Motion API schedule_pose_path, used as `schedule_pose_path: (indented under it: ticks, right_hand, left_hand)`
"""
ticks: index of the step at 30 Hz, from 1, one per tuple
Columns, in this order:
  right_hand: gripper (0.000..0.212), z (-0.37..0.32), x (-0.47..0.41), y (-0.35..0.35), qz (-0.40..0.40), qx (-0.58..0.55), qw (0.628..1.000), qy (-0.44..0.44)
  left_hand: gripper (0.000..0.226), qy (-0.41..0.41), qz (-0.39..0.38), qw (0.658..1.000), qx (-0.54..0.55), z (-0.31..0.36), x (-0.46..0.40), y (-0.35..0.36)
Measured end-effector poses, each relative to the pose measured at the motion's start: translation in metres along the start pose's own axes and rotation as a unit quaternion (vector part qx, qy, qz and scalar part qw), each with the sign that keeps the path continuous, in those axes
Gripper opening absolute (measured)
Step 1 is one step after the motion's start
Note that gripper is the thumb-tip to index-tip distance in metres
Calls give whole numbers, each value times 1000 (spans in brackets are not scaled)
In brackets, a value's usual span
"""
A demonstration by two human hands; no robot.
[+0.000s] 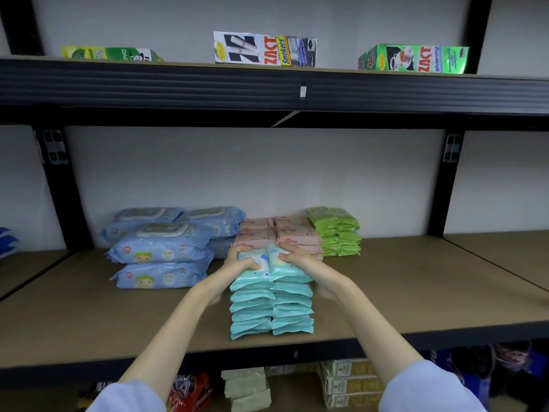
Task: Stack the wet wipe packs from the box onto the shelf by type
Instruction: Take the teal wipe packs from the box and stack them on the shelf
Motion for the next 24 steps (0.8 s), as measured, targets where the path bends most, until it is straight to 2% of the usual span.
schedule_pose_path:
  ticks: [3, 6, 8, 9, 11, 12, 15, 24]
  right_hand:
    - [61, 0, 5, -7, 27, -15, 1000, -2]
    - [64, 9, 5, -18, 59, -71, 996, 13]
    - [79, 18, 3, -13, 39, -63, 997, 37]
    - [75, 20, 3, -7, 32, -68, 997, 35]
    - [47, 18, 4, 3, 32, -91, 995, 9]
    - [38, 18, 4, 4, 43, -92, 995, -1]
    - [37, 17, 7, 7, 62, -85, 994, -10]
    - [36, 14, 14, 14, 75, -56, 996, -7]
  left_hand:
    - [83, 36, 47, 998, 19, -1, 6, -6]
    - [43, 54, 60, 992, 102, -3, 17, -9]
    - [34, 40, 43, 988, 142, -8, 23, -6]
    - [34, 37, 36, 987, 152, -10, 26, -3]
    - [34, 35, 44, 986, 158, -11, 29, 0]
    - [33, 32, 55, 985, 162, -11, 30, 0]
    - [29, 23, 78, 980, 181, -12, 29, -1]
    - [34, -4, 75, 977, 199, -15, 33, 5]
Point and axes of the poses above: each hand's wrist, its own x-axis away from the middle knuckle, its own y-axis out of the palm, z = x × y, the point moved 6 cm from there along -x, towards the middle knuckle, and after that the axes turned 3 degrees about y, right-handed, at the moved point
